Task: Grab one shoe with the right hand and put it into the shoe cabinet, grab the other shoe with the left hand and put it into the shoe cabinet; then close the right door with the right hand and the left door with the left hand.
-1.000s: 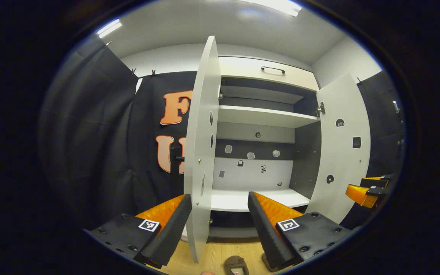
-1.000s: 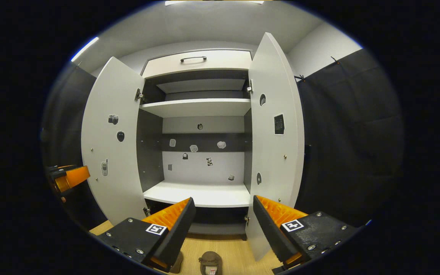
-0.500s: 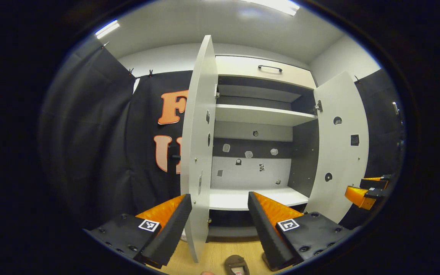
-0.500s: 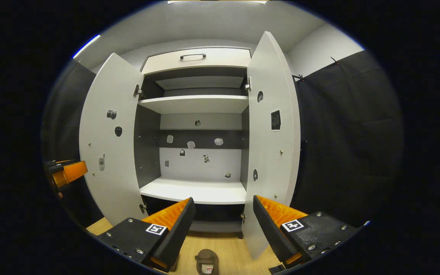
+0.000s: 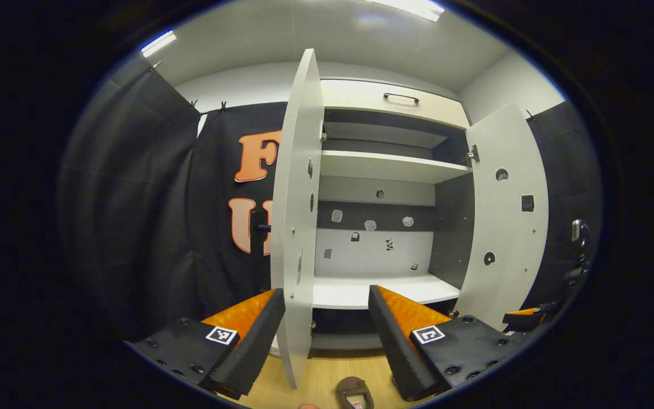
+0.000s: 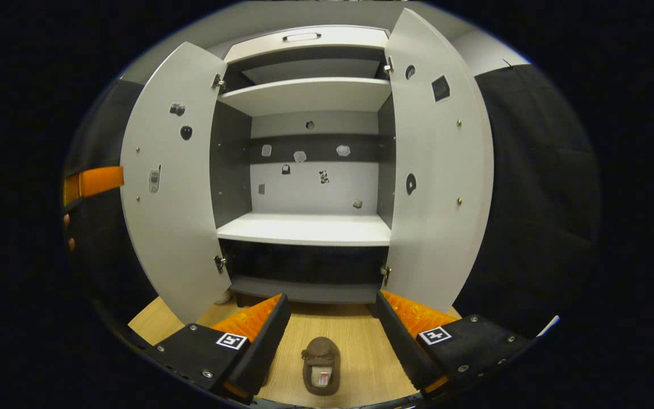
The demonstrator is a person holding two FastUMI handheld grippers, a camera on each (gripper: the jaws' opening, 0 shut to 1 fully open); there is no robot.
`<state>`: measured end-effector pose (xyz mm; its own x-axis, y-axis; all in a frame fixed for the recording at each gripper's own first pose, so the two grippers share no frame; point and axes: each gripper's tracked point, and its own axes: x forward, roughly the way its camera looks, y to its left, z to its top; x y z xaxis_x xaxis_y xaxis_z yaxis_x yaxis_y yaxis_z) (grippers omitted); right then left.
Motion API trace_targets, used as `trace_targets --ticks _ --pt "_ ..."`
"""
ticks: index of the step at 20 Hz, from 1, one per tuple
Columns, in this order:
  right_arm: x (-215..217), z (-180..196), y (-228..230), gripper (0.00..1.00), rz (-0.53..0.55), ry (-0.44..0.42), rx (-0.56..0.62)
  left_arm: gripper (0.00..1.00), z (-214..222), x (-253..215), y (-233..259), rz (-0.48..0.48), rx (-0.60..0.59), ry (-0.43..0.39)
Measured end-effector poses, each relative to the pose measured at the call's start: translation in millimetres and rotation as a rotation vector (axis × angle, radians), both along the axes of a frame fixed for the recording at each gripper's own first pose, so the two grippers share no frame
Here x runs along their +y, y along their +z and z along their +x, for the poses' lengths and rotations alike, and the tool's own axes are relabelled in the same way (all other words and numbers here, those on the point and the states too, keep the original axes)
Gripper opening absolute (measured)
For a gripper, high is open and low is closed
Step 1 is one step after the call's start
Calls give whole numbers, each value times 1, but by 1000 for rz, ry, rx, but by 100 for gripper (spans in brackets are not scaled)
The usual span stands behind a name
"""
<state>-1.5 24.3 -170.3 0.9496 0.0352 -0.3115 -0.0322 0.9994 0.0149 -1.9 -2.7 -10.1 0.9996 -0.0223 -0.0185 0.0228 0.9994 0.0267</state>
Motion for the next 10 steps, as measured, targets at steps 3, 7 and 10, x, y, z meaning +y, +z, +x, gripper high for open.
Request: trace_targets --ticks 3,7,10 --pt "-1 -3 -60 94 1 -11 120 99 -2 5 -2 6 6 8" --pt "-7 -14 -146 94 -39 -9 271 96 -5 13 -7 5 18 23" --pt "-15 -17 -205 94 -71 -23 365 96 -4 17 -10 10 27 34"
